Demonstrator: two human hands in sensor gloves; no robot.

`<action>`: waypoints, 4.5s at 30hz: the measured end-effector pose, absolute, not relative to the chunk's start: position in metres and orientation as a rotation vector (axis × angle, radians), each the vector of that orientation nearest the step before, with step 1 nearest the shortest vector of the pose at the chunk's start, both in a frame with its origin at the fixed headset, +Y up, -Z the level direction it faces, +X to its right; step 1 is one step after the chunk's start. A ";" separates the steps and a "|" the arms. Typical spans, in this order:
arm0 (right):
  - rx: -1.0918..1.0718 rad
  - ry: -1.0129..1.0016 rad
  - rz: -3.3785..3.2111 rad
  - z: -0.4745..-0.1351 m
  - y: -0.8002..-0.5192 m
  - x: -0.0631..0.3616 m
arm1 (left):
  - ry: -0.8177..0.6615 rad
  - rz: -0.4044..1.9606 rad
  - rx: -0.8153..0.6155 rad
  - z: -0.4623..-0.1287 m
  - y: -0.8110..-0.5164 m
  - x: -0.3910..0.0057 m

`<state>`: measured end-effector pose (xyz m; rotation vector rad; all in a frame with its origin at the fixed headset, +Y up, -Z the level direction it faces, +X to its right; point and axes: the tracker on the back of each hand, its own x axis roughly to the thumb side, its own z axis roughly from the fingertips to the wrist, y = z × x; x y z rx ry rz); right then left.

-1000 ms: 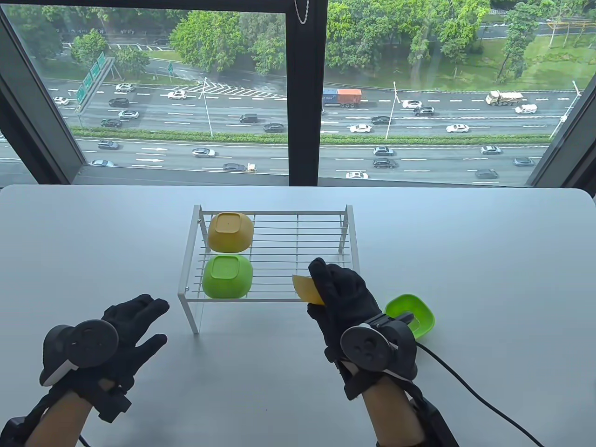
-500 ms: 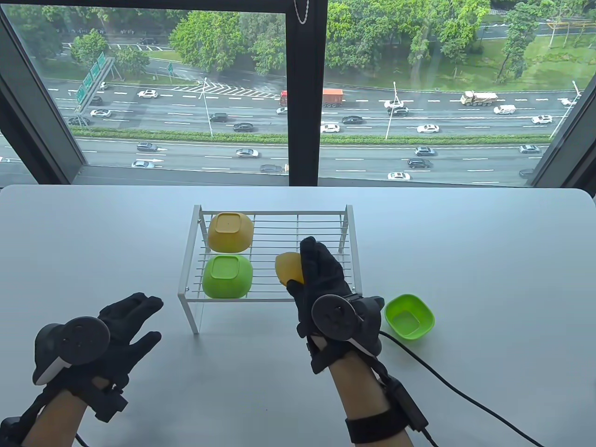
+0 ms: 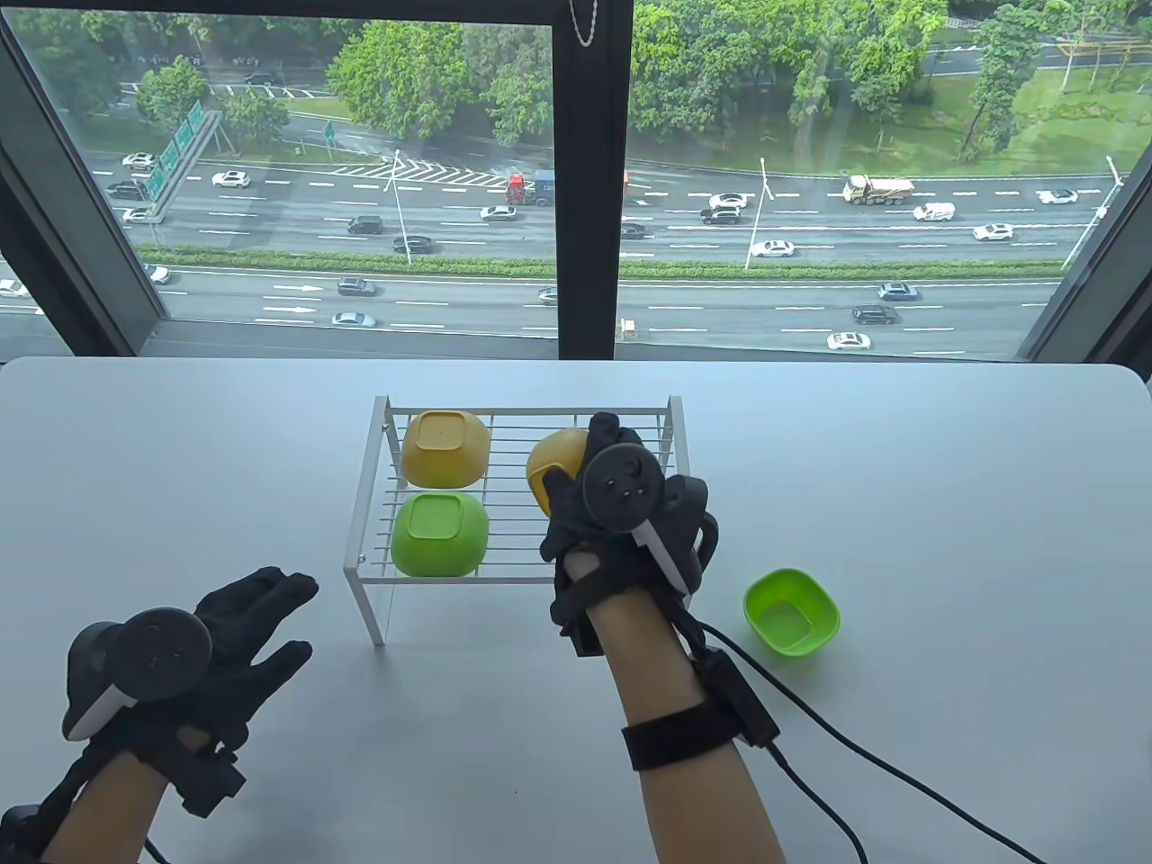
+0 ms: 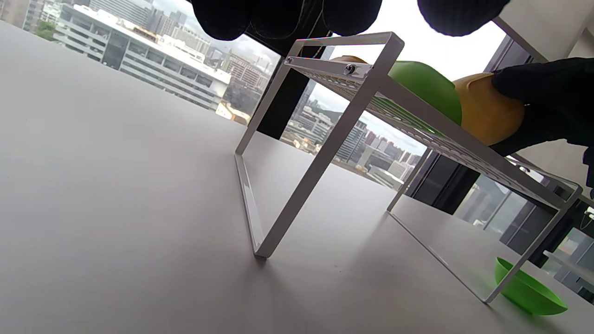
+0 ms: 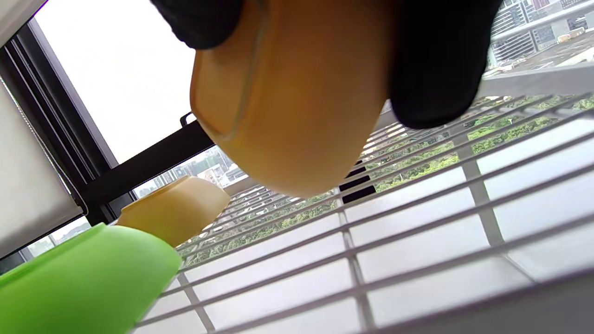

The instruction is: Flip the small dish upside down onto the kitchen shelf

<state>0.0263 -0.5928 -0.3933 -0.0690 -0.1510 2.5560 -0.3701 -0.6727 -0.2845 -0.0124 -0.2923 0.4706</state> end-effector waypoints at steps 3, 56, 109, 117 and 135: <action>-0.153 -0.083 2.509 -0.410 -0.597 0.025 | -0.292 0.472 -0.015 -0.284 -0.672 -0.370; 0.226 -0.605 2.657 -0.277 -0.586 0.091 | -0.308 0.475 -0.030 -0.281 -0.672 -0.369; -0.152 0.066 2.782 -0.306 -0.744 0.210 | -0.333 0.428 -0.034 -0.274 -0.678 -0.354; -0.138 0.202 2.914 -0.312 -0.757 0.198 | -0.337 0.431 -0.047 -0.274 -0.679 -0.354; -0.146 0.177 3.031 -0.314 -0.760 0.192 | -0.334 0.433 -0.045 -0.274 -0.678 -0.354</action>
